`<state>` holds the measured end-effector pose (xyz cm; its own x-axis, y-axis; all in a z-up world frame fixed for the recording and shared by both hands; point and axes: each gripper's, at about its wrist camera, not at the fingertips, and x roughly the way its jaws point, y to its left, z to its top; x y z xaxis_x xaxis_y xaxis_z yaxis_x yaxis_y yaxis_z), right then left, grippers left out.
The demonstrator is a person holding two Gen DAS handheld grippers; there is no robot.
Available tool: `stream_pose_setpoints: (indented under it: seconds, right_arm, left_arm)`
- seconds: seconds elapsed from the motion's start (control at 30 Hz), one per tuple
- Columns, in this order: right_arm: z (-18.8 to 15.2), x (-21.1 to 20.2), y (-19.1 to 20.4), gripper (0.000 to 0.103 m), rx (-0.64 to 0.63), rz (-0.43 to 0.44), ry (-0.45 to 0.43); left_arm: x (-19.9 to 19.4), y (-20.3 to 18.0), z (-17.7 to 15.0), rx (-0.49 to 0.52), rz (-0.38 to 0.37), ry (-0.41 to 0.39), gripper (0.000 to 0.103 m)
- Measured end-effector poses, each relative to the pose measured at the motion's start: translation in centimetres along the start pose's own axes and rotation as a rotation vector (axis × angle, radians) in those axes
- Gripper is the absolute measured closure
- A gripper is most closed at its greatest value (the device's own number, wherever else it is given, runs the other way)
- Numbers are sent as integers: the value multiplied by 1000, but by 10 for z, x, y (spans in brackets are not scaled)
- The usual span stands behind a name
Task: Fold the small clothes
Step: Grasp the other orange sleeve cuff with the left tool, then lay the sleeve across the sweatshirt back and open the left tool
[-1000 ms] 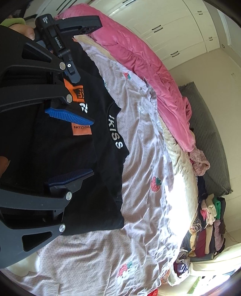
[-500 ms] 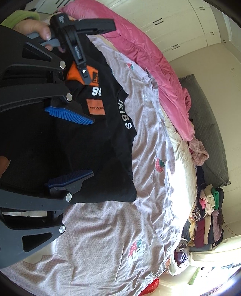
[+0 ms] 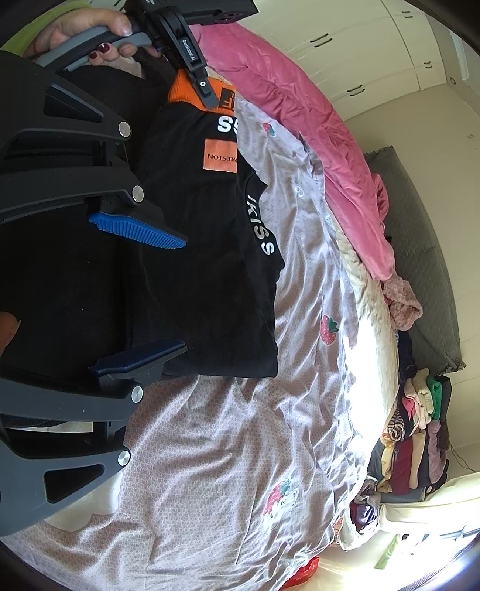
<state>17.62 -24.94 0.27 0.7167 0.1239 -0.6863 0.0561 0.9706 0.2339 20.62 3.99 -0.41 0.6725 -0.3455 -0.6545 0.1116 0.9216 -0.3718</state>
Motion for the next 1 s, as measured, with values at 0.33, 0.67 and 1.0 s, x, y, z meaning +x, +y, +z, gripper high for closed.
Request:
stream_pose_setpoints:
  seconds: [0.33, 0.67, 1.0]
  right_arm:
    - [0, -1, 7, 53, -29, -4, -5]
    - [2, -2, 16, 43, -65, -15, -20]
    - [13, 2, 35, 34, -133, -25, -33]
  left_arm:
    - [-20, 21, -1, -36, 63, -37, 98]
    - [-29, -4, -6, 51, 47, -36, 84]
    - [25, 9, -30, 68, 124, 168, 69]
